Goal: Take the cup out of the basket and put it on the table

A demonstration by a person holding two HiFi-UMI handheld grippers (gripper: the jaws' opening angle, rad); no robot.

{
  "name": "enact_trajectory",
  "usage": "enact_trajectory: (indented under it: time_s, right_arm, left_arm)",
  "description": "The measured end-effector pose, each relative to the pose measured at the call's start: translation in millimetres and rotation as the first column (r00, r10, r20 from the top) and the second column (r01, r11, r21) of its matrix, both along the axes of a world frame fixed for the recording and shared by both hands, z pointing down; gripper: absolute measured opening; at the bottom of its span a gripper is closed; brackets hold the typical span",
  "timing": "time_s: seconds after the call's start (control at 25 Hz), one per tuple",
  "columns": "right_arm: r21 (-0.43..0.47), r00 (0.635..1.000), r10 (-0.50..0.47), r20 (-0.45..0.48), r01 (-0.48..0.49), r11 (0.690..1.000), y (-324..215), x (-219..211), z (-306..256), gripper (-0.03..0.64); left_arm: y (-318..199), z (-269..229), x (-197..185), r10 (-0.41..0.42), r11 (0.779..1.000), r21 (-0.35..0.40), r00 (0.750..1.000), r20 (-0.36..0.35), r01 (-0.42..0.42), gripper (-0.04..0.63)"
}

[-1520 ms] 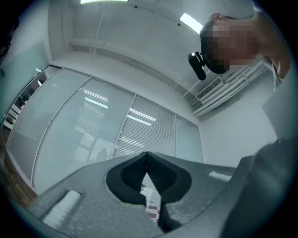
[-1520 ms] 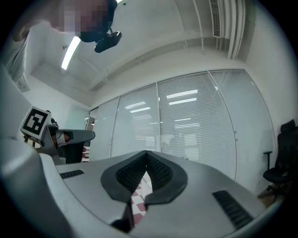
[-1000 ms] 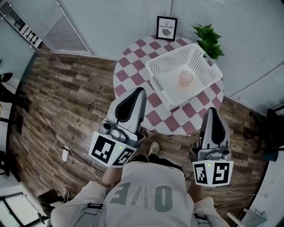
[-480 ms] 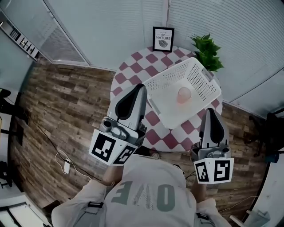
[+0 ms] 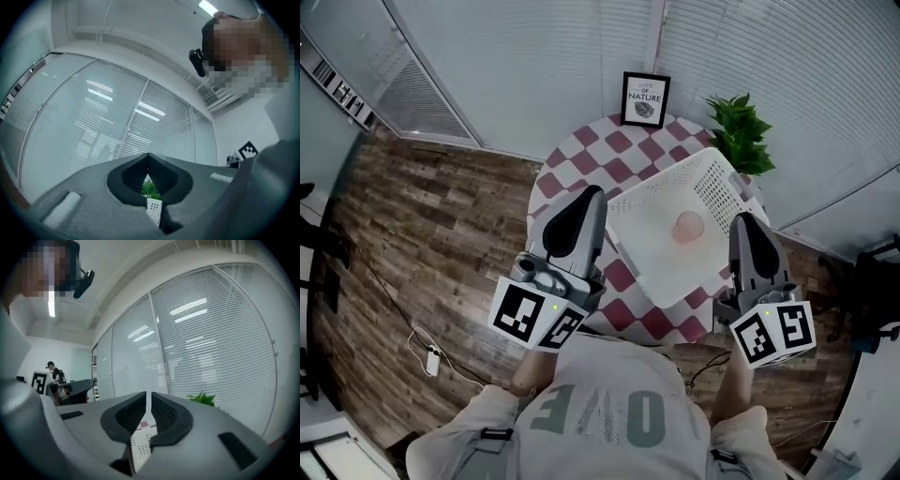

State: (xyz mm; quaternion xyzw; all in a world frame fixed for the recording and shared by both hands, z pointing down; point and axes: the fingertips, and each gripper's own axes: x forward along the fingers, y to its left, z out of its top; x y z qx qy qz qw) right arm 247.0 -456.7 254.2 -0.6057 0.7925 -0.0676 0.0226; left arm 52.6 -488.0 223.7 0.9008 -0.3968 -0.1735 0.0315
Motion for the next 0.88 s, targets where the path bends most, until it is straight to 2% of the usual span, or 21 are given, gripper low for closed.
enact_trajectory:
  time_s: [0.04, 0.12, 0.24, 0.36, 0.44, 0.6, 0.72, 0.88]
  right_arm:
    - [-0.024, 1.000, -0.019, 0.011, 0.020, 1.000, -7.6, -0.1, 2.0, 0.051]
    - [-0.106, 0.997, -0.074, 0.016, 0.075, 0.992, -25.7, 1.0, 13.3, 0.258]
    - [-0.268, 0.988, -0.151, -0.019, 0.140, 0.953, -58.9, 10.4, 46.4, 0.268]
    - [-0.434, 0.980, -0.198, -0.030, 0.166, 0.886, -93.1, 22.7, 92.1, 0.267]
    - [-0.553, 0.975, -0.221, -0.028, 0.170, 0.816, -106.9, 31.0, 131.7, 0.261]
    - [-0.757, 0.955, -0.287, -0.078, 0.131, 0.640, -120.5, 45.2, 213.9, 0.247]
    - [-0.845, 0.935, -0.337, -0.107, 0.093, 0.526, -121.7, 51.3, 262.8, 0.244]
    - [-0.911, 0.926, -0.363, -0.107, 0.056, 0.410, -123.1, 58.1, 309.2, 0.229]
  left_arm:
    - [-3.5, 2.9, 1.9, 0.006, 1.000, -0.001, 1.000, 0.011, -0.006, 0.006]
    - [-8.3, 8.1, 7.3, 0.017, 1.000, 0.001, 0.999, 0.029, -0.017, 0.006]
    - [-18.1, 18.6, 15.9, 0.037, 0.999, -0.033, 0.999, 0.030, -0.036, 0.006]
    - [-25.6, 27.9, 22.2, 0.052, 0.997, -0.061, 0.998, 0.022, -0.051, 0.006]
    - [-26.3, 33.1, 27.2, 0.069, 0.995, -0.074, 0.997, 0.019, -0.067, 0.006]
    - [-30.3, 37.1, 35.8, 0.090, 0.993, -0.082, 0.996, 0.021, -0.088, 0.006]
    - [-30.9, 40.4, 40.3, 0.099, 0.992, -0.087, 0.995, 0.027, -0.096, 0.006]
    - [-31.8, 45.2, 47.4, 0.119, 0.989, -0.095, 0.992, 0.034, -0.115, 0.006]
